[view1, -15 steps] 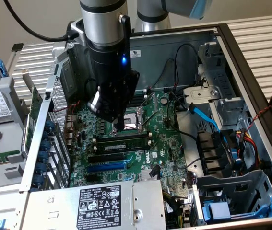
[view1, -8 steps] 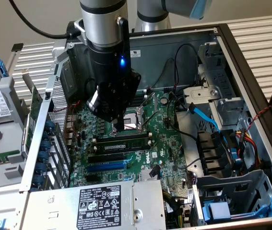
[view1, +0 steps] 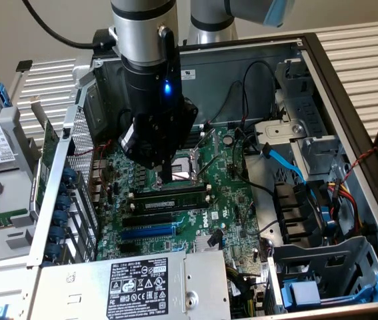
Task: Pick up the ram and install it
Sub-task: 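Press down the ram until it locks into place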
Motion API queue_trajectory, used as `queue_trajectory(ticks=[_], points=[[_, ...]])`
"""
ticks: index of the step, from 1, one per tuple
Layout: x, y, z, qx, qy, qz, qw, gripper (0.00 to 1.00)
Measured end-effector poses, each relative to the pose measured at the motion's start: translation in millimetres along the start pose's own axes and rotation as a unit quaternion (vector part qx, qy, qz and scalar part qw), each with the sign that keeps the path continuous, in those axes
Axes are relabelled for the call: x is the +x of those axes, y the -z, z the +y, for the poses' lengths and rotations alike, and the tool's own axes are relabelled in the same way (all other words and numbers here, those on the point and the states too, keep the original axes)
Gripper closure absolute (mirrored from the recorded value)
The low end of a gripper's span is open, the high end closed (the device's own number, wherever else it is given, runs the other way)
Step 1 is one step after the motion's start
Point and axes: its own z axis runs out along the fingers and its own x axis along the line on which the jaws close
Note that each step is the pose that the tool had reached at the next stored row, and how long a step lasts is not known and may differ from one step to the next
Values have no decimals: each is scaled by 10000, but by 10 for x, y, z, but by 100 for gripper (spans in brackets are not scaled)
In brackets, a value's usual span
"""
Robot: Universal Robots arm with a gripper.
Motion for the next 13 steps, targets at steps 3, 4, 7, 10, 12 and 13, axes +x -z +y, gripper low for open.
queue_trajectory(ticks=[3, 4, 7, 10, 12, 13], points=[[0, 0, 0, -2, -212, 3, 9998, 89], [0, 0, 0, -2, -268, 5, 9996, 89], [0, -1, 0, -4, -424, 7, 9991, 89], [0, -1, 0, -5, -624, 11, 9981, 89], [0, -2, 0, -6, -776, 13, 9970, 89], [0, -2, 0, -6, -830, 14, 9965, 89]])
